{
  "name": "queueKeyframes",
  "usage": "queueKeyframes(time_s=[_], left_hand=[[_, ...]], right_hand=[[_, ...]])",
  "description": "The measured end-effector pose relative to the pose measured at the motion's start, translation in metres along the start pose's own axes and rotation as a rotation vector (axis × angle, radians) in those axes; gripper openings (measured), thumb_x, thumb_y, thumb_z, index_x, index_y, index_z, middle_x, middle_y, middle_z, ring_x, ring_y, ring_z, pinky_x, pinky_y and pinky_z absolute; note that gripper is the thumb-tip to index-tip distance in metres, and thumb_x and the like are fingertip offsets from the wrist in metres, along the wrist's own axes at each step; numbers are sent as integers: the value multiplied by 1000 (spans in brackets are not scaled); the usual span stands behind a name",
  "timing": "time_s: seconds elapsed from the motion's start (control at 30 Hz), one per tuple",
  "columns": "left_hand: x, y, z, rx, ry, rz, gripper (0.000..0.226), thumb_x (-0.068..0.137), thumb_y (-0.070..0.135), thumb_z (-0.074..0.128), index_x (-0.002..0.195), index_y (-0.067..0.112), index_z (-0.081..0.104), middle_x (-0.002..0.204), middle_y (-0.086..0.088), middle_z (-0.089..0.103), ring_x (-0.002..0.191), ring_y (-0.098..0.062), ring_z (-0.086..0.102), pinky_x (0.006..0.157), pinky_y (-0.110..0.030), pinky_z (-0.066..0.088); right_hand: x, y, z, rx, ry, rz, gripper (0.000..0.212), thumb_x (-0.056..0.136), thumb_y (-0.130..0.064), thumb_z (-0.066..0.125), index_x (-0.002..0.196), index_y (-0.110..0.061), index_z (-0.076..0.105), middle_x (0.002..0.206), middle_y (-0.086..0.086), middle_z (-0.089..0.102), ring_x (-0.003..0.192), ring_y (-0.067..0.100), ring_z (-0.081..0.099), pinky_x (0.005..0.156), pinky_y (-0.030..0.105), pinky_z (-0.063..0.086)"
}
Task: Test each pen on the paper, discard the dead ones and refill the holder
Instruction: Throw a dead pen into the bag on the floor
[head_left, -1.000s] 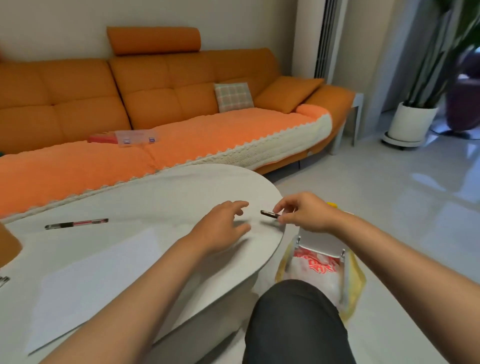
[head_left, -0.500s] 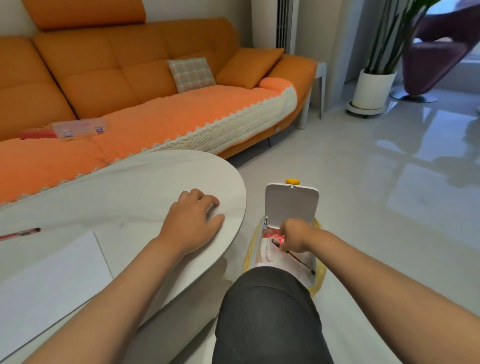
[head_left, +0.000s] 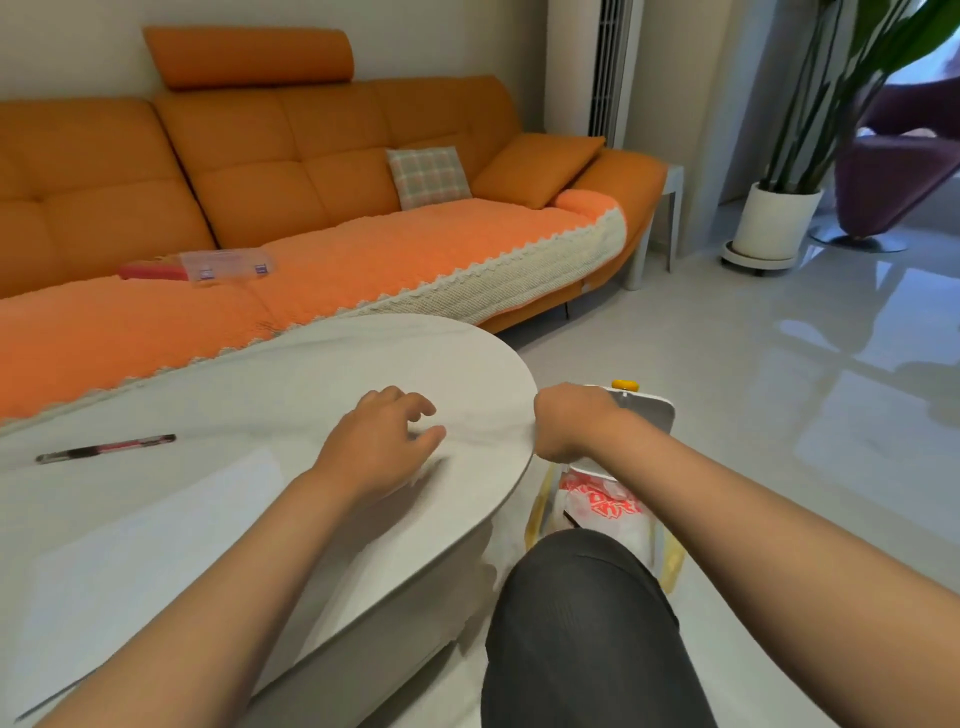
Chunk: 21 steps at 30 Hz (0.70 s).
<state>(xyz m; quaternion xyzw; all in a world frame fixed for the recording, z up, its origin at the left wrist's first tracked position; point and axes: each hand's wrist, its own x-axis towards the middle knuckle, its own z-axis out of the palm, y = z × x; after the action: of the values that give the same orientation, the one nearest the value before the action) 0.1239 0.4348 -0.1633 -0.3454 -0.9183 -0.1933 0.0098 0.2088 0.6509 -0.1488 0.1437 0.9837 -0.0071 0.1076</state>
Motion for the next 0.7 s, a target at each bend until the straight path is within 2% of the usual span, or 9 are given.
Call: queueKeyframes(time_s=[0.03,0.1,0.2,0.27,0.33,0.43,0.57,0.7], left_hand=[[-6,-10,-8,-5,11,-17,32,95,48,51,121,34,60,110,13,55,108,-11,46,87,-30,42],[-19,-30,-22,-8,30,-48,31,95,49,51,120,34,60,107,14,55,104,-10,46,86,-31,44],[-39,-58,-40,-10,66,-98,31,95,49,52,120,34,60,105,14,55,101,-10,47,84,-32,45],[-54,-75,-51,-9,89,-129,31,94,50,52,120,35,60,104,14,55,99,-10,48,82,-32,46],[-71,-95,-63,-2,105,-166,31,94,50,52,120,35,60,105,14,56,97,-10,50,82,-32,47],[-101,-130,-83,19,120,-231,31,94,48,54,121,33,59,106,12,57,96,-11,51,81,-31,48],[-145,-177,-107,34,136,-331,30,95,46,55,121,32,60,107,11,57,95,-11,52,80,-31,48],[-189,-215,-129,66,165,-422,25,94,41,59,117,33,61,104,11,57,92,-10,54,79,-31,50]], right_hand=[[-3,-10,-10,-50,-5,21,10,85,-25,56,89,-16,59,81,0,58,78,23,58,65,32,43],[-8,-37,-33,-72,38,40,10,86,-28,54,88,-18,57,79,-3,55,73,20,56,61,30,40],[-7,-93,-56,42,142,-94,12,86,-25,50,82,-16,57,78,-1,59,69,20,56,57,27,41],[-6,-135,-59,210,103,-230,19,86,-30,52,90,-17,65,89,0,66,83,22,62,68,33,52],[-5,-176,-58,330,56,-345,16,87,-32,53,92,-22,65,96,-3,67,90,20,62,78,36,55],[0,-235,-50,366,43,-483,12,89,-30,53,92,-24,64,98,-4,66,91,18,61,80,36,54],[1,-305,-40,385,-11,-625,18,93,-25,54,102,-18,68,101,-2,67,96,19,61,86,36,54],[-5,-366,-33,395,-53,-754,19,89,-16,56,103,-23,67,90,-9,60,90,16,59,82,31,51]])
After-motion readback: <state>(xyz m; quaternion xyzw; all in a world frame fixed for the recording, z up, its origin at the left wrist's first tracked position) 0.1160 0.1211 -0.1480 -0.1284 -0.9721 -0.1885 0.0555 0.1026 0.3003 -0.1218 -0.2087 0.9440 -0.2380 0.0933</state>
